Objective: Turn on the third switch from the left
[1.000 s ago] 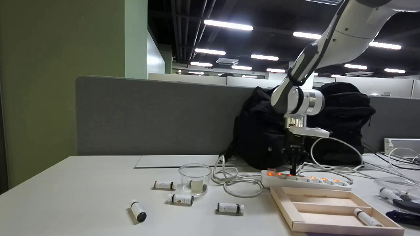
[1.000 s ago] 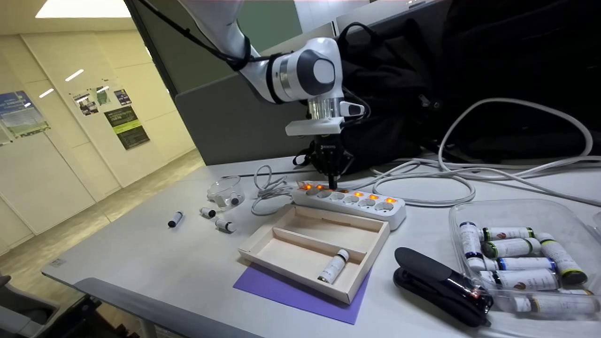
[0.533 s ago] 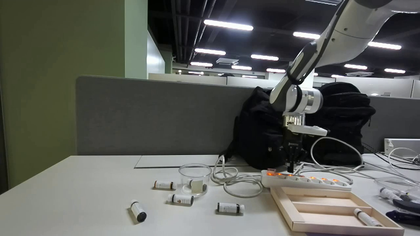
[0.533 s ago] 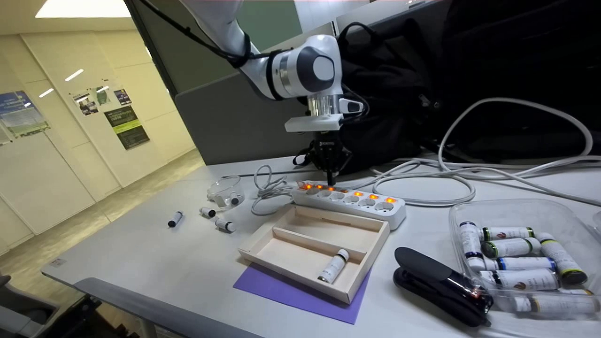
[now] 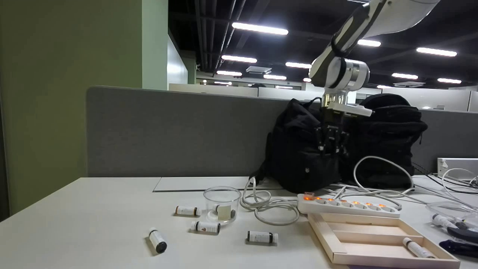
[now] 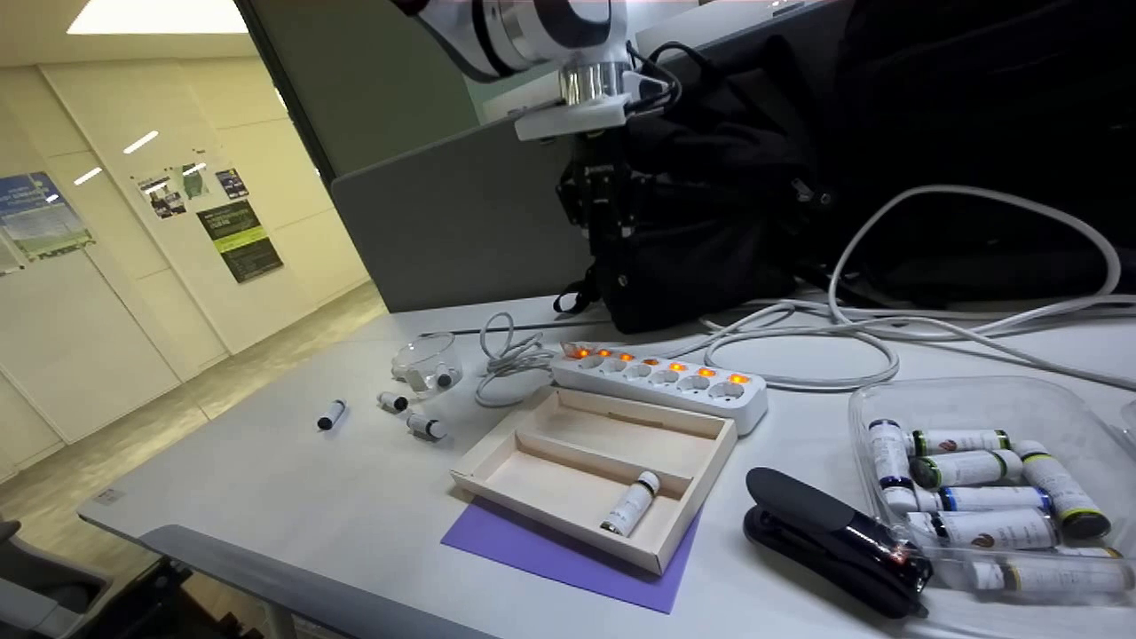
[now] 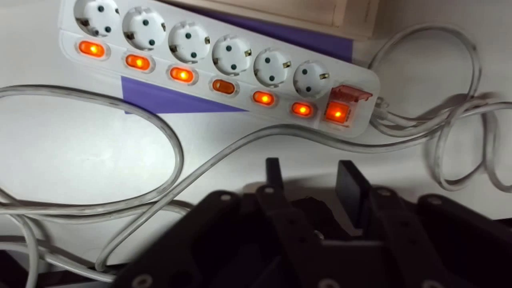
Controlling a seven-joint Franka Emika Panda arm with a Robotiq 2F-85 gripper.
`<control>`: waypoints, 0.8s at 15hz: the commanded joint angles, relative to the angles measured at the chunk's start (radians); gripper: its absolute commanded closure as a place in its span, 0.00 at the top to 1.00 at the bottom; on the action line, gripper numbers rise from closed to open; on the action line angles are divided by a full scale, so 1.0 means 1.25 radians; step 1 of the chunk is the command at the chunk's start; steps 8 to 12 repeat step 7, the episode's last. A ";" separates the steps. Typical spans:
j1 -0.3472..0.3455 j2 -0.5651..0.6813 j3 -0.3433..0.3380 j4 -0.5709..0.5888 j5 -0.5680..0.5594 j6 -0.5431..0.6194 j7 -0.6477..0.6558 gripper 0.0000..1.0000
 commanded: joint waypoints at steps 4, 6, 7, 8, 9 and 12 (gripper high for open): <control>-0.020 -0.057 -0.009 0.004 0.015 -0.091 -0.018 0.68; -0.019 -0.054 -0.009 0.003 0.015 -0.089 -0.019 0.83; -0.017 -0.050 -0.008 0.003 0.015 -0.087 -0.019 0.86; -0.017 -0.050 -0.008 0.003 0.015 -0.087 -0.019 0.86; -0.017 -0.050 -0.008 0.003 0.015 -0.087 -0.019 0.86; -0.017 -0.050 -0.008 0.003 0.015 -0.087 -0.019 0.86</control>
